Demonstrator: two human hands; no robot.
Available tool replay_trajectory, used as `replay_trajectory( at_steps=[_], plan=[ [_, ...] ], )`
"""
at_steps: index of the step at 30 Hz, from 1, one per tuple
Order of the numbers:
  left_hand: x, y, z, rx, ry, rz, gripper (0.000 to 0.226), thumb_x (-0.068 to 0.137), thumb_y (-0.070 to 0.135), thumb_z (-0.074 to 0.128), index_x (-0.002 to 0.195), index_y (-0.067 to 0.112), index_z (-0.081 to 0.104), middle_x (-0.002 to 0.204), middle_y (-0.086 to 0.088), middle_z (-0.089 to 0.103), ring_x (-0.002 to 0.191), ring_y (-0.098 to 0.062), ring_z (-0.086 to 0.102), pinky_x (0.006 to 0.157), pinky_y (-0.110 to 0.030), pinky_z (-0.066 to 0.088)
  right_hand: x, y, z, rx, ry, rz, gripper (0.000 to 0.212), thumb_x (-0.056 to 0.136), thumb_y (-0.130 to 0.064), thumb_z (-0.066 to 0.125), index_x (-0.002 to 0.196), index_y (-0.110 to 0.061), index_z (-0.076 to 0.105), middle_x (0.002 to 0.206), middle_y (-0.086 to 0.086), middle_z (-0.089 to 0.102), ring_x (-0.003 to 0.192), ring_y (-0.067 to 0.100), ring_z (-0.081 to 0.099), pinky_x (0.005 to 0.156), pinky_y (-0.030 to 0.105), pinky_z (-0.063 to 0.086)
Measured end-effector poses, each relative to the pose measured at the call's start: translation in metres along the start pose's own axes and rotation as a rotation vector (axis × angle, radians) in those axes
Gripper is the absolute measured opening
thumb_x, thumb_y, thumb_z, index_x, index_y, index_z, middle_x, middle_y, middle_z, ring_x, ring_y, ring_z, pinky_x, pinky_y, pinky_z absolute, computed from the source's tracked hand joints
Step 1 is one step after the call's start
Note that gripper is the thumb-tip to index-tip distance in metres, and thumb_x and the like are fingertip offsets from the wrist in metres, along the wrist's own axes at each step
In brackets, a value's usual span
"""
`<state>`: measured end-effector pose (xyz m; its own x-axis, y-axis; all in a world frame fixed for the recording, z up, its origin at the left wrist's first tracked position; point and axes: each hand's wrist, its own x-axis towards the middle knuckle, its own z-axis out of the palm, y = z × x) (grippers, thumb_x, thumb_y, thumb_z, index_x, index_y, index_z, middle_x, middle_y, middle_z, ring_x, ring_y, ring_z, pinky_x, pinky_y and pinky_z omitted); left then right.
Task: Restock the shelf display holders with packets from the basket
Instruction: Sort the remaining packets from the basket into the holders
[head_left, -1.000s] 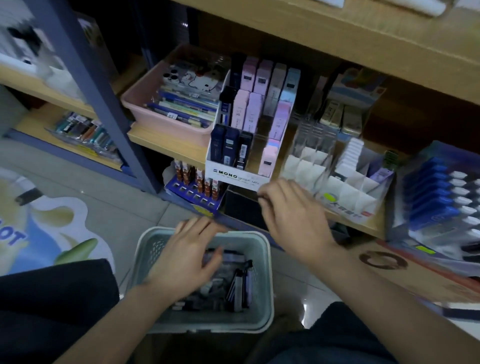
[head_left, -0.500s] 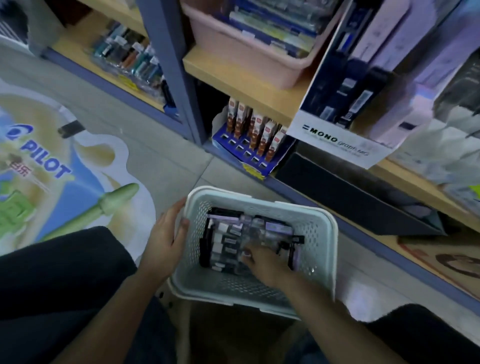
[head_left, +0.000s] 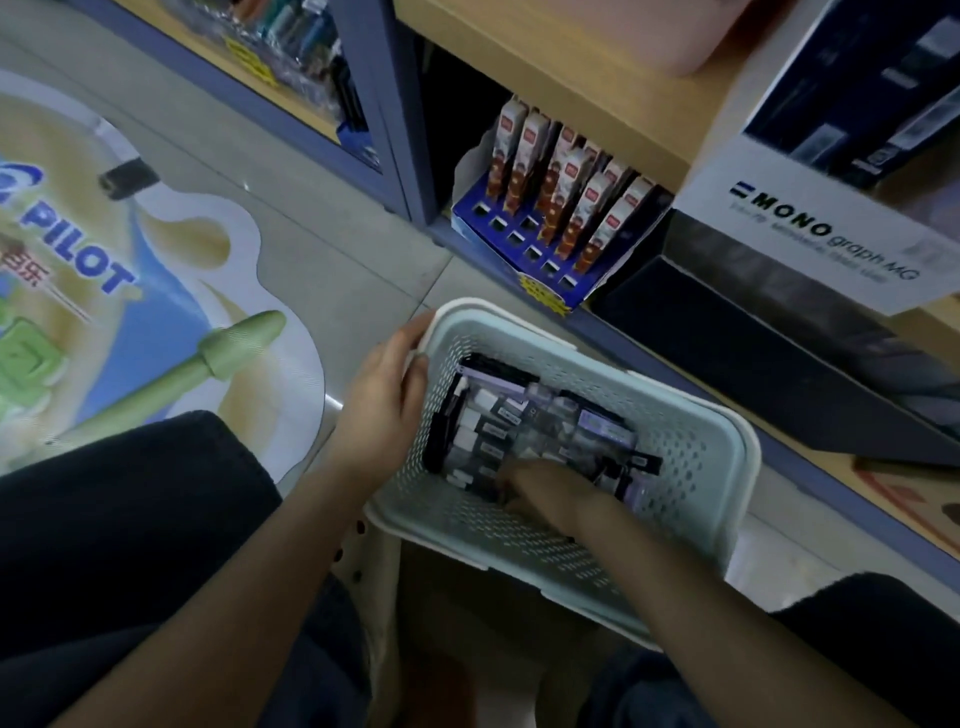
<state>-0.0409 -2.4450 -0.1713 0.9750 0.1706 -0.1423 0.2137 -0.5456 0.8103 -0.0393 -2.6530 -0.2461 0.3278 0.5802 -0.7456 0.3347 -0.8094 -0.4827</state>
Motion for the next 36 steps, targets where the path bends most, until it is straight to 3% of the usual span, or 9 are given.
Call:
replay_trajectory(
  at_steps=[7, 10, 14, 19, 22, 25, 31, 34, 36],
  plan=[
    [0.005, 0.004, 0.000, -0.008, -0.001, 0.024, 0.037, 0.100, 0.022, 0.037, 0.136, 0.020, 0.042, 0.128, 0.001, 0.055, 0.110, -0.013, 0.053, 0.091, -0.023, 0.041, 0.002, 0.001, -0.007, 0.219, 0.015, -0.006, 0.018, 0.093, -0.020, 0.057, 0.108, -0.012, 0.061, 0.115, 0.007, 0.061, 0.102, 0.019, 0.057, 0.090, 0.031, 0.046],
    [0.002, 0.006, -0.001, 0.068, 0.072, 0.068, 0.035, 0.098, 0.018, 0.040, 0.132, 0.012, 0.047, 0.120, -0.002, 0.052, 0.109, -0.017, 0.050, 0.092, -0.020, 0.036, -0.003, -0.012, -0.017, 0.411, 0.289, -0.058, 0.008, 0.091, -0.017, 0.060, 0.098, -0.015, 0.064, 0.100, 0.000, 0.064, 0.090, 0.012, 0.060, 0.083, 0.032, 0.050],
    [-0.005, 0.022, 0.002, 0.193, 0.203, 0.159, 0.027, 0.093, 0.017, 0.037, 0.117, 0.012, 0.051, 0.104, -0.010, 0.052, 0.095, -0.021, 0.047, 0.083, -0.037, 0.040, -0.022, -0.043, -0.051, 0.713, 0.617, -0.161, 0.007, 0.088, -0.017, 0.064, 0.093, -0.020, 0.061, 0.087, -0.015, 0.063, 0.083, 0.002, 0.062, 0.080, 0.023, 0.052],
    [-0.012, 0.054, 0.006, -0.018, -0.063, 0.148, 0.031, 0.097, 0.036, 0.030, 0.120, 0.019, 0.044, 0.109, 0.002, 0.054, 0.096, -0.010, 0.055, 0.081, -0.035, 0.049, -0.041, -0.083, -0.091, 1.208, 0.745, -0.217, 0.010, 0.088, -0.010, 0.062, 0.097, -0.010, 0.063, 0.090, 0.006, 0.068, 0.085, 0.013, 0.066, 0.078, 0.029, 0.056],
    [-0.009, 0.061, 0.003, -0.059, -0.102, 0.057, 0.040, 0.096, 0.050, 0.031, 0.127, 0.026, 0.036, 0.110, 0.004, 0.060, 0.095, -0.009, 0.062, 0.080, -0.034, 0.052, -0.042, -0.091, -0.098, 1.344, 0.742, -0.239, 0.011, 0.091, -0.007, 0.057, 0.098, -0.011, 0.063, 0.086, 0.003, 0.068, 0.081, 0.010, 0.066, 0.076, 0.027, 0.057],
    [-0.004, 0.054, -0.002, 0.104, 0.018, 0.118, 0.037, 0.096, 0.034, 0.040, 0.126, 0.014, 0.044, 0.109, 0.000, 0.060, 0.094, -0.013, 0.059, 0.075, -0.024, 0.044, -0.039, -0.085, -0.094, 1.362, 0.744, -0.234, 0.018, 0.098, -0.009, 0.044, 0.102, -0.012, 0.061, 0.089, 0.004, 0.068, 0.082, 0.013, 0.066, 0.077, 0.024, 0.056],
    [0.002, 0.032, -0.006, -0.039, 0.232, -0.164, 0.024, 0.098, 0.022, 0.042, 0.119, 0.011, 0.044, 0.102, 0.000, 0.054, 0.093, -0.016, 0.053, 0.070, -0.017, 0.033, 0.017, -0.052, -0.051, 1.088, 0.485, 0.195, 0.025, 0.100, -0.017, 0.043, 0.110, 0.002, 0.056, 0.104, 0.024, 0.060, 0.099, 0.037, 0.059, 0.093, 0.045, 0.047],
    [0.000, 0.022, 0.000, -0.077, 0.193, -0.229, 0.011, 0.099, 0.026, 0.038, 0.109, 0.022, 0.038, 0.100, 0.000, 0.054, 0.090, -0.015, 0.052, 0.062, -0.014, 0.035, 0.040, -0.053, -0.040, 0.959, 0.391, 0.231, 0.031, 0.100, -0.014, 0.039, 0.070, -0.013, 0.046, 0.069, 0.009, 0.046, 0.065, 0.020, 0.046, 0.063, 0.028, 0.037],
    [0.001, 0.020, 0.002, -0.084, 0.173, -0.242, 0.008, 0.099, 0.026, 0.038, 0.107, 0.024, 0.036, 0.100, -0.002, 0.054, 0.089, -0.015, 0.051, 0.061, -0.016, 0.034, 0.048, -0.059, -0.038, 0.999, 0.375, 0.221, 0.026, 0.102, -0.016, 0.037, 0.081, -0.017, 0.053, 0.080, 0.000, 0.052, 0.072, 0.013, 0.048, 0.060, 0.024, 0.032]
  ],
)
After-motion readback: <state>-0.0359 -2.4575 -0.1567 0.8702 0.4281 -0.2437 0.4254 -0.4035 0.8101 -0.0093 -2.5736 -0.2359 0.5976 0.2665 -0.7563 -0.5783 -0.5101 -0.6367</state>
